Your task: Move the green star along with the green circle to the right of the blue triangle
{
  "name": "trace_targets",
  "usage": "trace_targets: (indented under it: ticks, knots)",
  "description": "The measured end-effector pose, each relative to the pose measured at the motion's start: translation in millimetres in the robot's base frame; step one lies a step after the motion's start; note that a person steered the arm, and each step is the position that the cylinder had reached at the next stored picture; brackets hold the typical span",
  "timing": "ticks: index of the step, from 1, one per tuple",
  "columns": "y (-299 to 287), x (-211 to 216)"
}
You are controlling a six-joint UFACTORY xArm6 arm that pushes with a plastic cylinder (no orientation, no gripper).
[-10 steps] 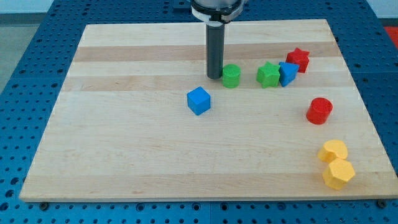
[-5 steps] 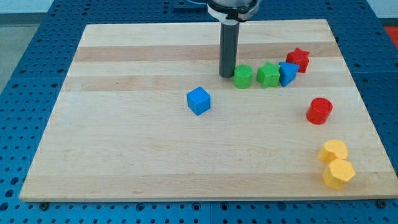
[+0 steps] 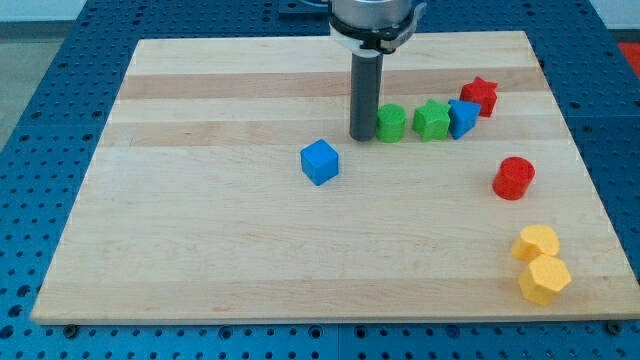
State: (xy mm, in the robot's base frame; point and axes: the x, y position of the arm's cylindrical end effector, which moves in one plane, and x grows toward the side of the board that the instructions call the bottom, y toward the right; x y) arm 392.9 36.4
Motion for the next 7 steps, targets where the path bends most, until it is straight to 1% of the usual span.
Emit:
trace_targets:
  ticks: [5,6,7]
  knots:
    - [10,0]
    - [25,21]
    - [31,56]
